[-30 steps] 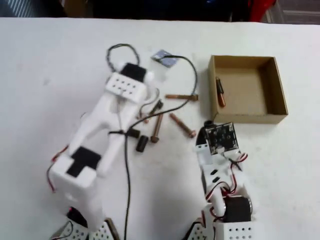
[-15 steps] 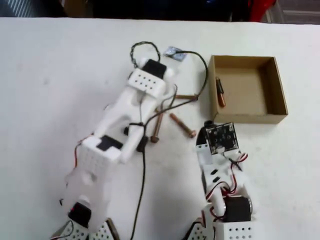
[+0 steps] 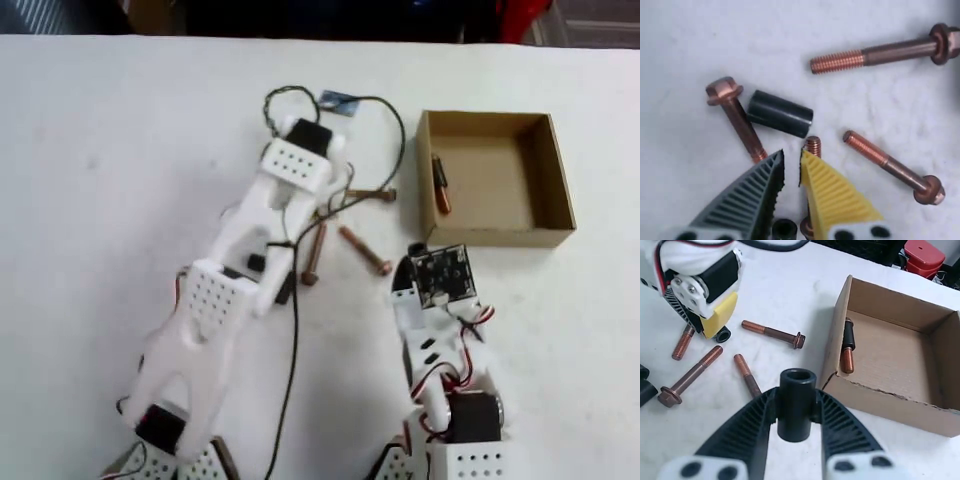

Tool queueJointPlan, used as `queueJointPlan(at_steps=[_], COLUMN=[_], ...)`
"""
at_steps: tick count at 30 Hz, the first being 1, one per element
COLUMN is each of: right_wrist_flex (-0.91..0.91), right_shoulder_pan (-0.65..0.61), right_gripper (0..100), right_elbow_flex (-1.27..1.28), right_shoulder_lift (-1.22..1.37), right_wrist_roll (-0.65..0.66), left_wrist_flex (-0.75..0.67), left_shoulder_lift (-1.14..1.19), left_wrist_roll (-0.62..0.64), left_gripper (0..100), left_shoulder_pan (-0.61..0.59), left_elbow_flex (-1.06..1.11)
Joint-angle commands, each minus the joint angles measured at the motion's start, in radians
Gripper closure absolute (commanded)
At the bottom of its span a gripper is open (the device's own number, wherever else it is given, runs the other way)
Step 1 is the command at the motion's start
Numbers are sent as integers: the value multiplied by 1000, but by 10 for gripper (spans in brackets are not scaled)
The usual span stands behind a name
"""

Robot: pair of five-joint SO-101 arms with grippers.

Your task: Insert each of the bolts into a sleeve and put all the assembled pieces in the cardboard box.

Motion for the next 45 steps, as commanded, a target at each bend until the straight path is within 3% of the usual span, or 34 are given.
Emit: queueJointPlan(at_steps=[1, 24, 29, 33, 38, 45], right_wrist_flex=[-18, -18, -18, -18, -18, -18], right_shoulder_pan=[8, 8, 8, 8, 8, 8], right_gripper=[981, 981, 981, 981, 981, 981], right_elbow_flex=[-12, -11, -11, -11, -11, -11], right_shoulder_lift=[-12, -12, -12, -12, -12, -12], right_wrist_roll=[-9, -8, -8, -8, -8, -8], left_wrist_flex=[17, 17, 17, 17, 35, 12], left_shoulder_lift=[1, 97, 101, 101, 101, 183], left_wrist_roll=[12, 23, 219, 252, 407, 411], left_gripper=[899, 899, 898, 899, 897, 896], left_shoulder_pan=[-41, -76, -82, -88, -93, -111], left_elbow_flex=[-81, -224, -215, -215, -215, -222])
